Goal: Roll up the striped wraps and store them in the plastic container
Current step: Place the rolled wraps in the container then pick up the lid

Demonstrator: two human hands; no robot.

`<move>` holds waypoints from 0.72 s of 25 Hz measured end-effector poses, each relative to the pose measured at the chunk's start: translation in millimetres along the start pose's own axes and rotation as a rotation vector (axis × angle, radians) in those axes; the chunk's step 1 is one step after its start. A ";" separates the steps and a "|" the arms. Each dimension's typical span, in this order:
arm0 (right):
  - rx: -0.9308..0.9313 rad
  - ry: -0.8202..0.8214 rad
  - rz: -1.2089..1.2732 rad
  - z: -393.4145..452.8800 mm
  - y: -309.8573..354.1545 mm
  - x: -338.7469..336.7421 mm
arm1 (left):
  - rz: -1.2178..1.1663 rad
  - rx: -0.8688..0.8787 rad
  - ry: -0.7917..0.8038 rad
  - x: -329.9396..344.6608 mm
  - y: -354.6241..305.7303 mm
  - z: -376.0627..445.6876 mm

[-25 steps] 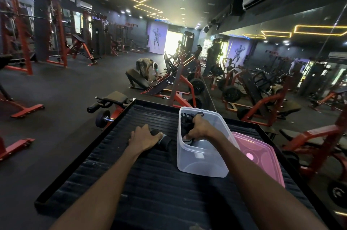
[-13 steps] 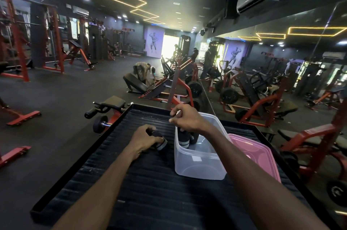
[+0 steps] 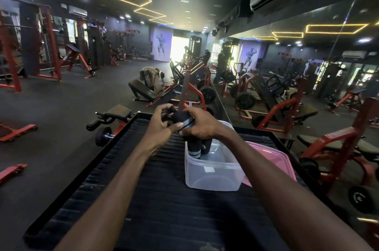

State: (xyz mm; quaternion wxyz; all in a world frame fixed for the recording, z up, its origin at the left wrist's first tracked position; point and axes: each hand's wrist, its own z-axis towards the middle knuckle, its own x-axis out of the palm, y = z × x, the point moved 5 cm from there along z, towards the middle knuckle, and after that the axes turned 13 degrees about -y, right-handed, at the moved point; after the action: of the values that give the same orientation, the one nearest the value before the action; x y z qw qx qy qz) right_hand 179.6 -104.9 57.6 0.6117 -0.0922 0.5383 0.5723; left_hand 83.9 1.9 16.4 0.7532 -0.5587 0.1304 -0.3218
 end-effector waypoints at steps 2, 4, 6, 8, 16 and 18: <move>0.003 -0.057 0.000 -4.1 -5.5 -10.3 | 0.016 -0.029 0.007 13.7 1.3 -0.3; 0.013 -0.066 -0.028 -8.5 -14.5 -18.1 | 0.073 -0.030 0.030 28.0 2.4 -0.5; 0.059 -0.041 -0.039 -13.3 -26.5 -25.5 | 0.156 -0.013 0.069 42.0 5.1 -1.4; 0.123 -0.013 -0.012 -17.6 -38.5 -33.4 | 0.247 0.026 0.106 54.0 8.6 -1.1; 0.331 0.016 -0.122 -33.0 -88.0 -36.5 | 0.561 0.256 0.103 59.9 24.7 3.6; 0.367 0.018 -0.130 -34.6 -95.7 -31.5 | 0.654 0.271 0.144 59.4 35.1 5.0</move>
State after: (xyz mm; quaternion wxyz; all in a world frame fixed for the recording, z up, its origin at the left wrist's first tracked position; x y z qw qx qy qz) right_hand 244.4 -180.4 19.6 0.6490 -0.0190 0.6321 0.4229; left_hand 143.7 -25.8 -4.7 0.8724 -0.3587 0.3110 -0.1166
